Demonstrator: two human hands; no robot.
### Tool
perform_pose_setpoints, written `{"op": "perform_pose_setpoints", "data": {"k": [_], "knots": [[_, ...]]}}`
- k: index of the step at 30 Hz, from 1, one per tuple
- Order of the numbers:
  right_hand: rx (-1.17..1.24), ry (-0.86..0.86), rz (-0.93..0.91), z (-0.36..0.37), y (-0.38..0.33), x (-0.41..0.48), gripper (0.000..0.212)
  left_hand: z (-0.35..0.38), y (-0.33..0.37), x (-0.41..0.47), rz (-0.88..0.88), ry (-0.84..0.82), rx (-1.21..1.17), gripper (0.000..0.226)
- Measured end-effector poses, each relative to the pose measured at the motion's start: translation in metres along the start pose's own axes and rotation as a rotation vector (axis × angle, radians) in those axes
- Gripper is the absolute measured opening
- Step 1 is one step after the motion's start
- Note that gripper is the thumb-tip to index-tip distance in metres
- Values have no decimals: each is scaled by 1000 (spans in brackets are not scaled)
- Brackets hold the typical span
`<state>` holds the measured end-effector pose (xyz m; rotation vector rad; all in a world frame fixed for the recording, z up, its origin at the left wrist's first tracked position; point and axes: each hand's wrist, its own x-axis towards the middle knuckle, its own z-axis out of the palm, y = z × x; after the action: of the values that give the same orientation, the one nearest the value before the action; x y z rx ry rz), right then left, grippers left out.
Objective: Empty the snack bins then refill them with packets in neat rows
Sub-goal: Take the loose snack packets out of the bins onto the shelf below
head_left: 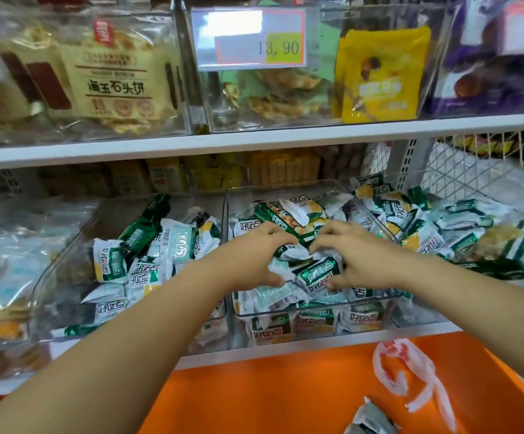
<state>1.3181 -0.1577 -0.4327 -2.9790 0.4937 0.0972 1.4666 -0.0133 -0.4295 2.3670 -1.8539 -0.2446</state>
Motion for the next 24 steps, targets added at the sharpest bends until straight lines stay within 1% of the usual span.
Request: {"op": "perform_pose_setpoints", "data": {"k": [3,5,6,8,10,11,12,15,16,17,22,24], "knots": [[65,23,9,1,1,2,48,2,1,0,-1,74,-84,63],[47,56,-4,-1,0,1,36,3,1,-1,-1,111,-102,58],[38,68,-9,0,0,-1,33,4,0,-2,5,118,-96,57],[13,75,-17,1,-1,-7,31,6,-2,-4,27,111,-89,59],[-11,89,-31,4,0,-13,32,4,-2,-5,55,56,-78,66],[-2,98,-32,5,0,-15,34,3,-2,-5,65,14,-59,70],[24,106,-30,6,-1,-18,42,1,-2,-4,71,-30,-37,74],[166,112,-11,8,-6,-24,89,-6,-1,2,64,-126,-24,82],[192,112,-16,9,-8,-23,98,-8,-1,4,59,-146,-26,83],[197,111,-31,10,-10,-22,100,-10,-1,6,50,-165,-27,85],[223,112,-74,15,-12,-18,94,-16,-1,8,-35,-264,33,96],[220,112,-102,18,-12,-21,90,-20,-2,8,-38,-270,42,96]]}}
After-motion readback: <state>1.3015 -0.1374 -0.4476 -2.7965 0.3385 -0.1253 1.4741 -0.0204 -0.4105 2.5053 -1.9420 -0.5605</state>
